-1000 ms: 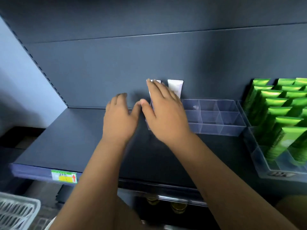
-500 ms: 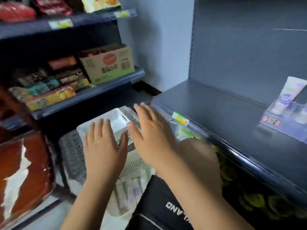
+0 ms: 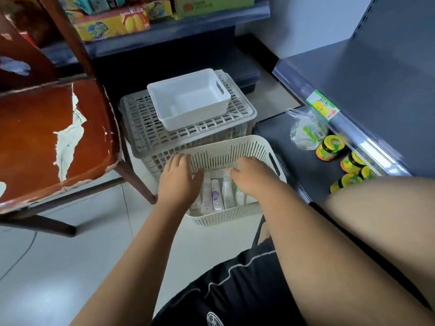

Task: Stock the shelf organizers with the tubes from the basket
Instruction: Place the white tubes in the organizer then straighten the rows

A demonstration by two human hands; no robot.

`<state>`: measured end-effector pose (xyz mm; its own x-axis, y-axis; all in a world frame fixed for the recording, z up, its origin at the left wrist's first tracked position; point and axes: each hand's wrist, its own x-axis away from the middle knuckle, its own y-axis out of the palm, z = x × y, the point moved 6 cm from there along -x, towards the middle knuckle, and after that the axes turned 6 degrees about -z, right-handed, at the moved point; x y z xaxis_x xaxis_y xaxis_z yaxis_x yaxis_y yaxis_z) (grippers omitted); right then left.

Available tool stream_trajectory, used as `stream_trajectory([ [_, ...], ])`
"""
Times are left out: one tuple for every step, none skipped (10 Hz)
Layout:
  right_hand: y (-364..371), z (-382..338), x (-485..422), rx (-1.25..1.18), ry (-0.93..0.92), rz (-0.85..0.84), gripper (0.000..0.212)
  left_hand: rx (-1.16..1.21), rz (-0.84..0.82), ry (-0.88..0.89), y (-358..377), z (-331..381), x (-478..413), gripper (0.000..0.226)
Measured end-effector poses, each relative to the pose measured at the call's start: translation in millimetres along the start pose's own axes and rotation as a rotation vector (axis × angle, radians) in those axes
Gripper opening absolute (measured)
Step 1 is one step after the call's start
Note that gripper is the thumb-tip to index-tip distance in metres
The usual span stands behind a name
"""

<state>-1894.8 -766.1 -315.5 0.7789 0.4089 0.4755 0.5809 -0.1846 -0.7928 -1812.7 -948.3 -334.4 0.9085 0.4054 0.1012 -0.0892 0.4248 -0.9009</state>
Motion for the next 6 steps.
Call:
stream_trajectory([
  [19,34,-24,-0.087,0.156,-0.120,0.052,0.057,-0.126,-0.050,41,0,-20,0.057],
  [39,53,-51,-0.242,0.278,-0.206,0.064,0.134,-0.273,-0.176,89,-12,-37,0.051],
  [64,56,-85,-0.344,0.379,-0.306,0.061,0.224,-0.407,-0.318,132,-27,-43,0.050],
  [77,42,-117,-0.422,0.496,-0.307,0.041,0.319,-0.500,-0.478,169,-44,-48,0.047],
  [108,26,-147,-0.541,0.491,-0.386,0.038,0.365,-0.574,-0.623,205,-64,-53,0.042],
  [149,22,-172,-0.441,0.554,-0.517,0.032,0.310,-0.631,-0.679,226,-63,-62,0.042],
])
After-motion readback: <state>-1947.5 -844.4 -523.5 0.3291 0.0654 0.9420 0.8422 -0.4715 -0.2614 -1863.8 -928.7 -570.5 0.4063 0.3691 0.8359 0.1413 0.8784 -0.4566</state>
